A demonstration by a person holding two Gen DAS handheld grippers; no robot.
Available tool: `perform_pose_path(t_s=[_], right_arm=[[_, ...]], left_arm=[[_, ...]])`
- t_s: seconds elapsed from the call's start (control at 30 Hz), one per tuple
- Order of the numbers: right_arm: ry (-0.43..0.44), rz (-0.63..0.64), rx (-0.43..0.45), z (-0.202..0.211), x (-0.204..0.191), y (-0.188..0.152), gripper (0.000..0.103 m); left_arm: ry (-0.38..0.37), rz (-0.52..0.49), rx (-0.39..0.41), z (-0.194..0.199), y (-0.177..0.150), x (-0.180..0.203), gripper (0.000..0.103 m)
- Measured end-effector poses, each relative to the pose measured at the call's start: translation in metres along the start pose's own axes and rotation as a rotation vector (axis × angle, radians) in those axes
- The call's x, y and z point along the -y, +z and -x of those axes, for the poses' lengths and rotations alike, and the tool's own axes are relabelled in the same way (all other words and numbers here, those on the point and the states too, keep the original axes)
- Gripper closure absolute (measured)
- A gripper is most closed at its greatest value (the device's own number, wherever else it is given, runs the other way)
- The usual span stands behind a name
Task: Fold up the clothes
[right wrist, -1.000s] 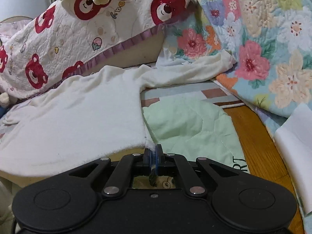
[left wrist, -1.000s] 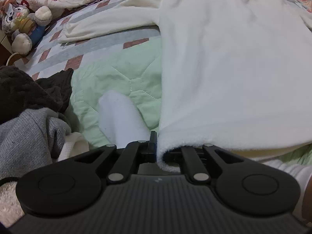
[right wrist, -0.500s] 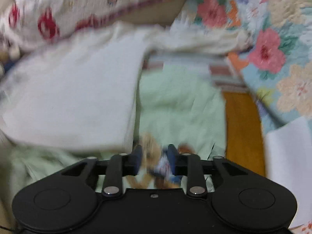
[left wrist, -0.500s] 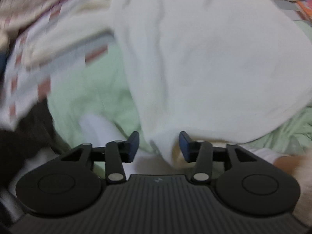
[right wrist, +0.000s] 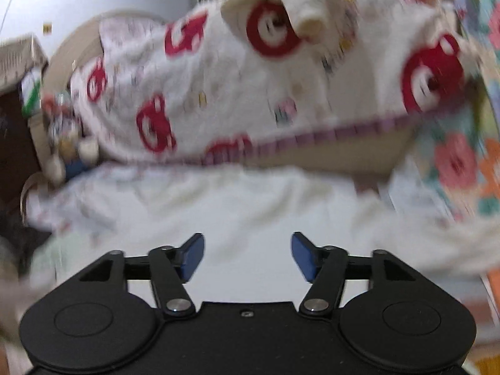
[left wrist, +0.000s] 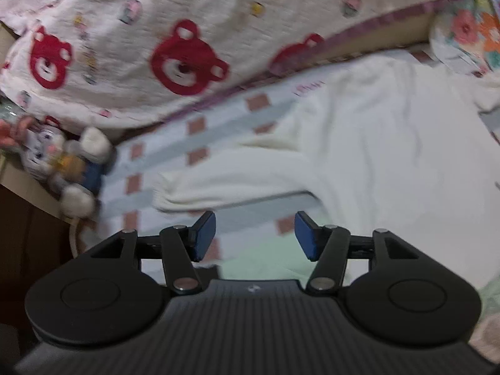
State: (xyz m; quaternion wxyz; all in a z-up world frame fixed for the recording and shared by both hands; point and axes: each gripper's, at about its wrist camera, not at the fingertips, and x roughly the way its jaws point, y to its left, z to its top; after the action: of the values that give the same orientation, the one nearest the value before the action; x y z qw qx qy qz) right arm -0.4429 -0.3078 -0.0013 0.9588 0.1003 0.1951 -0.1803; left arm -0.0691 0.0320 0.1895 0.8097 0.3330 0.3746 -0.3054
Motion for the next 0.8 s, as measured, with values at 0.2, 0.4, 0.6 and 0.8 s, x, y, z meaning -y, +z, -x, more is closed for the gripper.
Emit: perform_pose_path(t_s=[0.2,0.4,0.6,0.8], right_arm=[[-0.068,0.094,0.141,-0.074,-0.029,0.102,0.008],[-0.215,0.170,0.029,-0.162,-0.022,0.165,0.019],[-0.087,0.278,-0.170,-0.235,-0.021,0.199,0.083],[0.136,0.145,-0.373,-0.364,-0.012,0.177,0.079]], left_arm=[[0.036,0.113,0.087,-0.056,0.006,-0.047,0.042],[0.001,0.405,0.095,-0.153,-0.004,-0.085,0.042],[0.064,0.175,-0.007,-0.199,0.029,-0.081,0.042],[-0.109,0.074,0.103,-0.279,0.077,-0.055,0.042]])
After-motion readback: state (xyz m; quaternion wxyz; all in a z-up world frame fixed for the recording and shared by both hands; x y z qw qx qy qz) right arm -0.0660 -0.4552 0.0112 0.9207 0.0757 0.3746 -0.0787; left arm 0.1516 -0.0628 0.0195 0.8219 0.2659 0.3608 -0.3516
